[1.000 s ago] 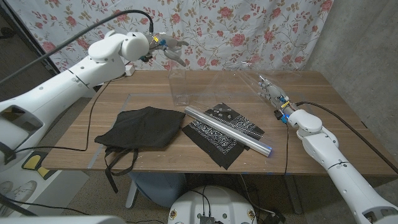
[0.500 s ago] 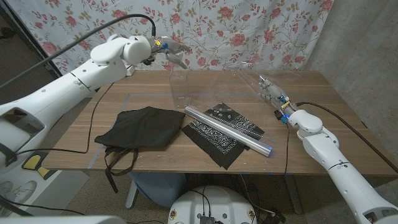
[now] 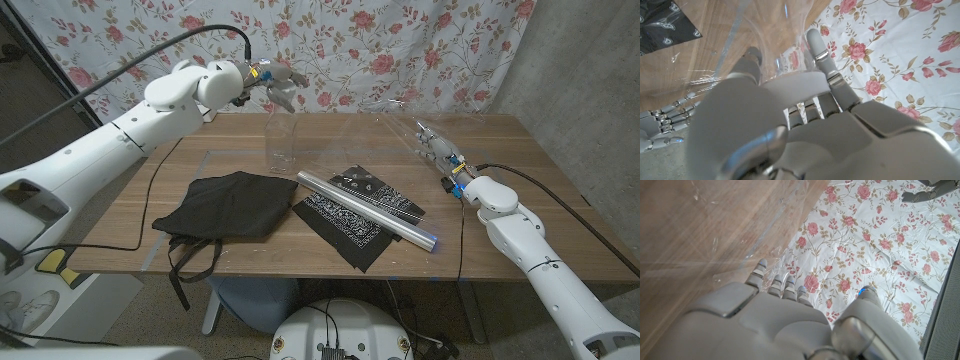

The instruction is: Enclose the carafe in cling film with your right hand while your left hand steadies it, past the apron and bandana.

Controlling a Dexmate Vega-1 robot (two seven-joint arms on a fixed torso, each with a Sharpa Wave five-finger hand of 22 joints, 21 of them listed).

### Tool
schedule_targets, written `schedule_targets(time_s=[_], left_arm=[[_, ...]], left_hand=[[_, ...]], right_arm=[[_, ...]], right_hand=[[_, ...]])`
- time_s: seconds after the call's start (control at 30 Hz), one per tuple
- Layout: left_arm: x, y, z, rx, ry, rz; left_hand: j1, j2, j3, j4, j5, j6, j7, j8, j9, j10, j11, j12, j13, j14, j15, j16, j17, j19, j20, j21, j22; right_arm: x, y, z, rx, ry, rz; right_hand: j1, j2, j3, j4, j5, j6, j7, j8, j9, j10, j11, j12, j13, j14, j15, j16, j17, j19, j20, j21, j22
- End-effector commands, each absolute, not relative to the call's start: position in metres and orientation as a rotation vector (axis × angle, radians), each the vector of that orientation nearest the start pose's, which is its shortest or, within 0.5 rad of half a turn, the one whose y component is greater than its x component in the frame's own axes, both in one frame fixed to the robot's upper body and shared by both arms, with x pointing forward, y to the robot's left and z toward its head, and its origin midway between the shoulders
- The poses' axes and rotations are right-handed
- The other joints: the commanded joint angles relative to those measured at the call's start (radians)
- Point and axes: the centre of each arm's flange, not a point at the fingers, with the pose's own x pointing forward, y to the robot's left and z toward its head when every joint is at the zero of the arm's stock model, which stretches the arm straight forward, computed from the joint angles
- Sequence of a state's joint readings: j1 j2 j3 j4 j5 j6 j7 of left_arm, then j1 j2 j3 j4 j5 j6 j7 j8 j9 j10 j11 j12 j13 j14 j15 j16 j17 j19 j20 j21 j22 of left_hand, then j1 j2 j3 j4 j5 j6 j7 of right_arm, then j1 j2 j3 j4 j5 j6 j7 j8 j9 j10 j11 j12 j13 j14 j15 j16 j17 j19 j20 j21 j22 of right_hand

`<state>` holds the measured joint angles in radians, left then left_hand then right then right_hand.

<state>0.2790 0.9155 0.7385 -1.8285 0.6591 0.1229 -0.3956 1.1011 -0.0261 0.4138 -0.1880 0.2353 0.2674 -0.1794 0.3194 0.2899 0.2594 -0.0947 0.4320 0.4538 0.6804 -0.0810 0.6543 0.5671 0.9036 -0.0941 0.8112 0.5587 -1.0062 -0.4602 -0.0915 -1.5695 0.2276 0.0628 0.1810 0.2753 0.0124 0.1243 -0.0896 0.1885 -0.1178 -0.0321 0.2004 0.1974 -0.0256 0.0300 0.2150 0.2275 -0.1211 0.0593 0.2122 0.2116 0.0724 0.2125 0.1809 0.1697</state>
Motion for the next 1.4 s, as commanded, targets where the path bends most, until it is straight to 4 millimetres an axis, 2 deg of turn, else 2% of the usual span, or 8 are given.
schedule_targets(time_s=[0.03,0.2,0.27,0.37,0.5,0.7,0.9,1.4], left_arm=[[0.556,0.202,0.204,1.848,-0.745,0.079],[0.555,0.203,0.201,1.8,-0.788,0.11],[0.554,0.203,0.2,1.791,-0.792,0.109],[0.555,0.202,0.197,1.787,-0.793,0.106],[0.554,0.201,0.193,1.775,-0.805,0.106],[0.552,0.202,0.19,1.726,-0.844,0.12],[0.549,0.204,0.188,1.676,-0.888,0.16],[0.534,0.212,0.191,1.523,-0.993,0.227]], left_hand=[[0.325,0.095,-0.003,0.002,0.017,0.087,0.043,0.053,0.054,0.043,-0.001,0.043,0.063,0.121,-0.141,0.066,0.108,-0.013,-0.049,0.13,0.063],[0.392,0.12,-0.071,0.019,0.005,0.202,0.074,0.145,0.153,0.156,-0.021,0.174,0.186,0.095,-0.135,0.086,0.136,-0.054,-0.061,0.245,0.098],[0.403,0.144,-0.121,0.027,0.001,0.243,0.082,0.228,0.268,0.205,-0.028,0.294,0.321,0.14,-0.124,0.124,0.151,-0.058,-0.09,0.336,0.104],[0.425,0.154,-0.14,0.022,0.003,0.269,0.1,0.297,0.359,0.212,-0.024,0.363,0.411,0.161,-0.105,0.159,0.173,-0.05,-0.113,0.379,0.088],[0.447,0.166,-0.167,0.028,-0.001,0.298,0.13,0.447,0.56,0.198,-0.028,0.417,0.487,0.157,-0.068,0.197,0.17,-0.046,-0.129,0.408,0.03],[0.461,0.17,-0.176,0.026,-0.001,0.304,0.146,0.512,0.65,0.219,-0.016,0.423,0.466,0.155,-0.043,0.229,0.175,-0.052,-0.129,0.414,-0.002],[0.47,0.169,-0.177,0.024,0.001,0.322,0.156,0.513,0.637,0.234,-0.008,0.426,0.455,0.151,-0.035,0.236,0.173,-0.05,-0.131,0.416,-0.013],[0.495,0.168,-0.198,0.024,0.019,0.284,0.115,0.607,0.785,0.23,-0.019,0.484,0.488,0.202,-0.059,0.393,0.274,0.025,-0.131,0.484,-0.048]], right_arm=[[0.613,-0.305,-0.018,-0.3,-0.559,0.2],[0.613,-0.304,-0.017,-0.303,-0.562,0.199],[0.613,-0.304,-0.016,-0.302,-0.563,0.198],[0.613,-0.305,-0.016,-0.303,-0.563,0.198],[0.613,-0.305,-0.016,-0.301,-0.564,0.198],[0.611,-0.306,-0.015,-0.301,-0.569,0.194],[0.609,-0.308,-0.016,-0.298,-0.569,0.187],[0.609,-0.309,-0.014,-0.294,-0.58,0.188]], right_hand=[[0.001,0.006,-0.001,-0.005,-0.002,0.005,-0.001,0.009,0.002,-0.001,-0.005,-0.001,-0.001,-0.012,-0.002,0.001,0.002,-0.006,0.002,0.005,0.003],[0.001,0.006,-0.002,-0.005,-0.002,0.007,-0.001,0.01,0.002,-0.001,-0.006,-0.001,-0.001,-0.013,-0.002,0.001,0.002,-0.006,0.002,0.005,0.003],[0.0,0.006,-0.002,-0.006,-0.002,0.007,-0.001,0.01,0.002,0.0,-0.006,-0.001,-0.001,-0.013,-0.001,0.001,0.002,-0.006,0.002,0.005,0.003],[0.0,0.006,-0.002,-0.006,-0.002,0.007,-0.002,0.009,0.002,-0.001,-0.007,-0.001,-0.001,-0.013,-0.001,0.001,0.002,-0.007,0.002,0.005,0.003],[0.0,0.007,-0.002,-0.005,-0.002,0.008,-0.001,0.009,0.002,-0.001,-0.007,-0.001,-0.001,-0.013,-0.002,0.001,0.002,-0.007,0.002,0.005,0.003],[0.0,0.009,-0.001,-0.005,-0.002,0.01,-0.003,0.01,0.002,-0.001,-0.008,-0.001,-0.001,-0.013,-0.002,0.001,0.002,-0.007,0.002,0.005,0.003],[-0.001,0.009,-0.001,-0.006,-0.002,0.011,-0.004,0.01,0.002,-0.001,-0.008,-0.001,-0.001,-0.014,-0.002,0.002,0.003,-0.007,0.001,0.006,0.003],[-0.002,0.012,-0.001,-0.006,-0.002,0.013,-0.006,0.01,0.002,-0.001,-0.008,-0.001,-0.001,-0.014,-0.004,0.003,0.003,-0.006,0.001,0.007,0.003]])
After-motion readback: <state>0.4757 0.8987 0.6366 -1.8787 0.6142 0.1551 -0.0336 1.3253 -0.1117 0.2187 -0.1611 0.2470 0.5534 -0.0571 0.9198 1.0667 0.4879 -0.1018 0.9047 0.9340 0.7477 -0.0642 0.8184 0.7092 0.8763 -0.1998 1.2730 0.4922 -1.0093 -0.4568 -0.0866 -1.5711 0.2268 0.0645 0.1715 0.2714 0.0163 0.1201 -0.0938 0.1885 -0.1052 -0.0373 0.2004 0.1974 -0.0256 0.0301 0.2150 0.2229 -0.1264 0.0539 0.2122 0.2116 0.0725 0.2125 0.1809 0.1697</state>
